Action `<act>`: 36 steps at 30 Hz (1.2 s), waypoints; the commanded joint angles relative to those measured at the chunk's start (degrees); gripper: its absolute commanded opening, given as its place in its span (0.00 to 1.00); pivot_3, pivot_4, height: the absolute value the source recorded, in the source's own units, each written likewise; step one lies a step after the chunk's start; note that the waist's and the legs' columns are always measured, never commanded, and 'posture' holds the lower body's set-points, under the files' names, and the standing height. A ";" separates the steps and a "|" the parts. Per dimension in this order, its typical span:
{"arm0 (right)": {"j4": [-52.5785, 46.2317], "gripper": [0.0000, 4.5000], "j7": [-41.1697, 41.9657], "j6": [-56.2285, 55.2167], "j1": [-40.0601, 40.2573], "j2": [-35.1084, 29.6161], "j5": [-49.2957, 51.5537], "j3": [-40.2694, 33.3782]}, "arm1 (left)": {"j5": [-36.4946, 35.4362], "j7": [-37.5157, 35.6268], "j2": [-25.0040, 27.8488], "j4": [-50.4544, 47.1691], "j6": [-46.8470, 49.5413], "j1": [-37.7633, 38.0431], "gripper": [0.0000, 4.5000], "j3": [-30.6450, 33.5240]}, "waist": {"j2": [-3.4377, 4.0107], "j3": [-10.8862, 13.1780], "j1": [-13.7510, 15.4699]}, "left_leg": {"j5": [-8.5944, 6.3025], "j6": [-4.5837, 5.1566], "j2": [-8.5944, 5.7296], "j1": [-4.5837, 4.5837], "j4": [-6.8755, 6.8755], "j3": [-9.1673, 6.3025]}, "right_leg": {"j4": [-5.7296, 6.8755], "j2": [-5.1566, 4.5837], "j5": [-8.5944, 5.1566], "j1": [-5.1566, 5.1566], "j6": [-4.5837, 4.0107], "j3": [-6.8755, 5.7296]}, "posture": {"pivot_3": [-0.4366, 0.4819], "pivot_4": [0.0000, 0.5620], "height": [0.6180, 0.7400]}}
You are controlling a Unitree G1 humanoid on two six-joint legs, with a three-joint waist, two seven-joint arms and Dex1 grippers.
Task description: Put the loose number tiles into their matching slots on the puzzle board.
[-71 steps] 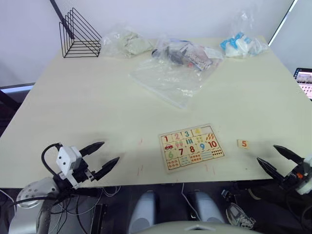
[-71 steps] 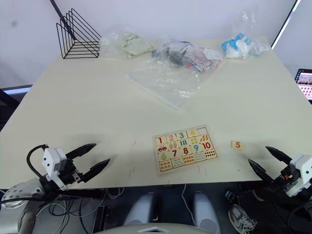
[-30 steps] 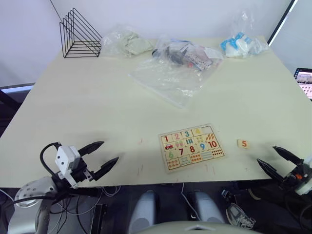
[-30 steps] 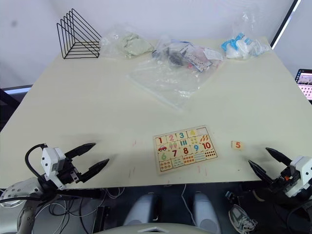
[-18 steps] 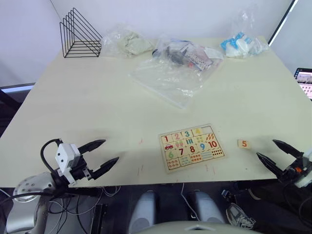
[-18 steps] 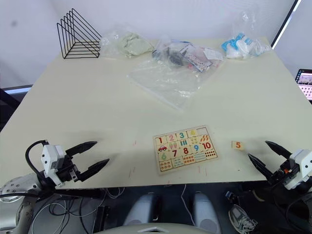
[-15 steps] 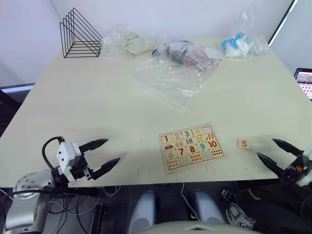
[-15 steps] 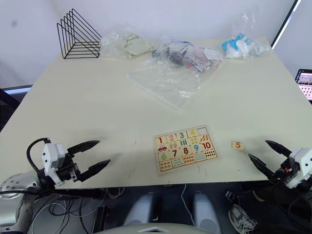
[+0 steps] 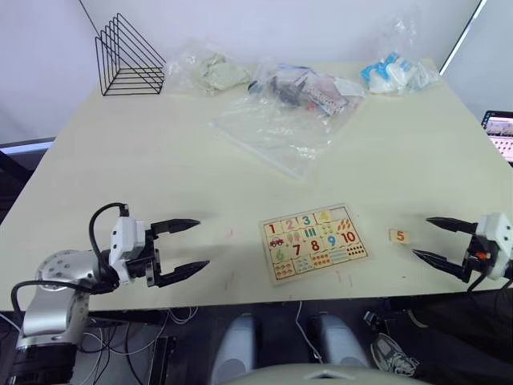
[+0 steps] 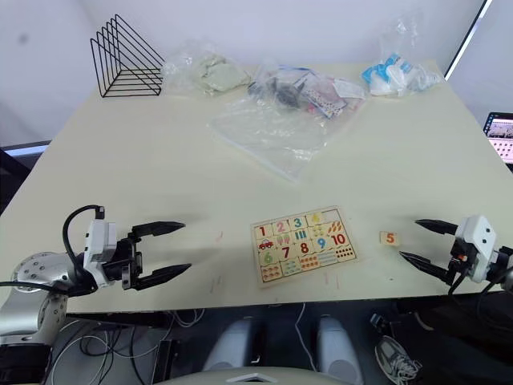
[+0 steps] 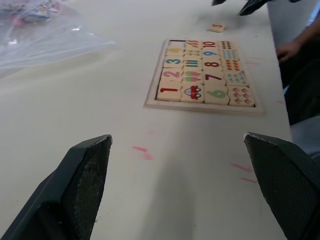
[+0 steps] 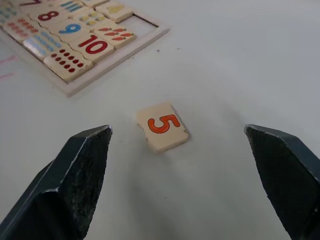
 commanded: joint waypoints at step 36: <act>24.90 0.53 15.05 -15.13 -19.59 -2.28 -8.59 12.34 | -1.69 -8.02 2.34 -1.34 -1.29 -3.49 1.00 -2.20 | 0.03 0.02 -0.03 | 0.00 0.00 0.01 0.01 0.03 0.00 | 0.02 -0.04 0.02 0.01 -0.02 0.00 | 0.48 0.27 1.00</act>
